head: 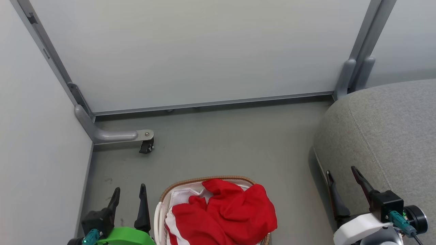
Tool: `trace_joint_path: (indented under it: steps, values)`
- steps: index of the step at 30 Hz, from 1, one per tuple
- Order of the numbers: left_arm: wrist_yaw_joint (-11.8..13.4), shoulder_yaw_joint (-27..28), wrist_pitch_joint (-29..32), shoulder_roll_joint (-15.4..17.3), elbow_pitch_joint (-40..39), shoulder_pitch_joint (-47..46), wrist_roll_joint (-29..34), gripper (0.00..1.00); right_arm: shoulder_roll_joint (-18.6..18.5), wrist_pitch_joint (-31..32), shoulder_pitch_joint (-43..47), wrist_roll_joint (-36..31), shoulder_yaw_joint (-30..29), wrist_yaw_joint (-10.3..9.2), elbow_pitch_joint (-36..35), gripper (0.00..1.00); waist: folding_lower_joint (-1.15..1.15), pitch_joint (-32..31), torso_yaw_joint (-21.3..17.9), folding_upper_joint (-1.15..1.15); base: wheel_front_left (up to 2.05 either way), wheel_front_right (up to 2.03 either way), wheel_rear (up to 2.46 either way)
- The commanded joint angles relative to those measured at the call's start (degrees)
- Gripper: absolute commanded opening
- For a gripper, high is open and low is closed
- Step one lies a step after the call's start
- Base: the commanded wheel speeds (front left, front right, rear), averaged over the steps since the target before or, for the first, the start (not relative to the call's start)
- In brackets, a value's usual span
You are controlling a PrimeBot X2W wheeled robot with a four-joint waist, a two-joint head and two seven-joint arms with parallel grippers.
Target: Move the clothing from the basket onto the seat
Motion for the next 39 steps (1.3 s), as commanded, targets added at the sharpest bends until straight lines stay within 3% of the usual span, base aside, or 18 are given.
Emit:
trace_joint_path:
  steps: [1,28,34,39]
  values:
    - [0.2,-0.1,-0.6,0.4,0.2,0.6,1.1,1.0,-0.3,-0.5,1.0,-1.3,0.1,0.02,0.1,1.0,0.0,-0.1,0.0,0.0,0.0,0.0,0.0]
    - [-0.2,-0.2,-1.0,0.4,1.9,1.0,2.3,1.0,-0.4,-1.0,1.0,-2.1,0.5,0.01,0.8,1.0,0.0,0.2,-0.2,0.0,0.0,0.0,0.0]
    - [-0.9,-1.6,-1.0,0.4,2.4,-1.7,5.5,1.0,-0.4,-1.0,-0.5,-2.4,0.8,0.01,0.3,1.0,0.0,2.8,-0.9,0.0,0.0,0.0,0.0]
    - [-1.9,-2.9,-0.9,0.6,4.5,-6.4,8.8,1.0,-0.4,-1.0,-3.5,-2.4,1.8,0.0,-0.6,1.0,0.0,8.6,-2.4,0.0,0.0,0.0,0.0]
